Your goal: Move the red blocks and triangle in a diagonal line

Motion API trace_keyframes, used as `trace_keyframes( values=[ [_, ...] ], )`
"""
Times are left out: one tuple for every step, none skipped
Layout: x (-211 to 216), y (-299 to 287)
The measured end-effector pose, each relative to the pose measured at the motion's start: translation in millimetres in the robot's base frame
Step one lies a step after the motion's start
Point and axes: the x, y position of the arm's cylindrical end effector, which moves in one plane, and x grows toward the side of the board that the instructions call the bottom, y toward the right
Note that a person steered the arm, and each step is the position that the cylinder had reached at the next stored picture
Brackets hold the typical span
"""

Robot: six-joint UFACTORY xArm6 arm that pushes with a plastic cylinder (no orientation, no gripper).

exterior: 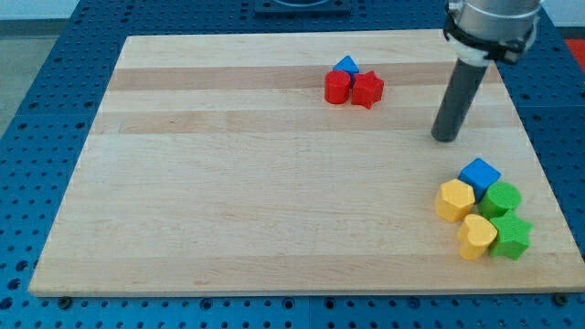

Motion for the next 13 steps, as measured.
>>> trace_keyframes(
  values=[
    [-38, 0],
    [-68, -8],
    [-93, -36],
    [-102, -70],
    [-92, -93],
    [-73, -110],
    [-52, -122],
    [-42, -135],
    [-56, -126],
    [-86, -105],
    [-112, -96],
    [-124, -115],
    [-124, -137]
  ],
)
